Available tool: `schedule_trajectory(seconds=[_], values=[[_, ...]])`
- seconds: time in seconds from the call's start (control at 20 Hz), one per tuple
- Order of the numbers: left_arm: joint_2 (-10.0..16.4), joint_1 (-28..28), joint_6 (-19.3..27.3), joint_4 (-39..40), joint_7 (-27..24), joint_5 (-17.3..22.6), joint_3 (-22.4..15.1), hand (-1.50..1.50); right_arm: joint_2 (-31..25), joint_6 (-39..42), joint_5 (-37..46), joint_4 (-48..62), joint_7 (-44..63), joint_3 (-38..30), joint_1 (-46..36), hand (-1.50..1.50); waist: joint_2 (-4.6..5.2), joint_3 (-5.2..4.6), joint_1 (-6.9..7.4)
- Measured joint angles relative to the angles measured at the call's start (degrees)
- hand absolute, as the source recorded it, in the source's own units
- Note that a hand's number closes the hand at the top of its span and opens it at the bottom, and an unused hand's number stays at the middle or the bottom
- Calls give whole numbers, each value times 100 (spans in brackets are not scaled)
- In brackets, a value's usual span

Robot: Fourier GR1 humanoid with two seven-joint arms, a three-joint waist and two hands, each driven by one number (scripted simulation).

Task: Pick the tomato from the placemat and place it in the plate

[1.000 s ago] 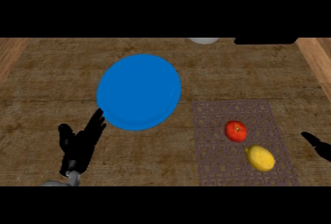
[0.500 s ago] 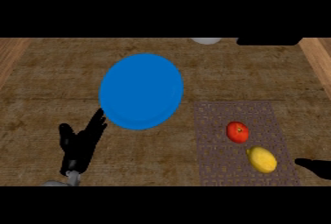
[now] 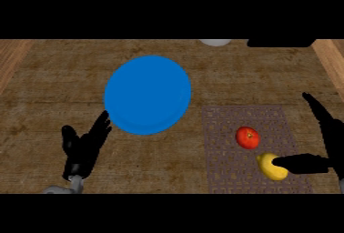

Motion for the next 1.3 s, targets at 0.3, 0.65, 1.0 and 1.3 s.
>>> schedule_trajectory(seconds=[0.3, 0.65, 1.0, 1.3], values=[[-158, -72, -57, 142, -11, -125, 144, 0, 660, 300, 559, 444, 466, 303, -369, -150, -1, 3, -26], [-268, 145, -247, 92, -88, -316, 306, 0, 1478, 494, 1030, 833, 431, 413, -447, -150, -5, 5, -35], [-372, 220, -375, -113, 101, -444, 475, 0, 1969, 665, 1727, 1049, 561, 432, -474, -150, -6, 5, -42], [-551, 240, -430, -50, 66, -632, 547, 0, 2162, 834, 2132, 1475, 473, 224, -505, -150, -5, 6, -43]])
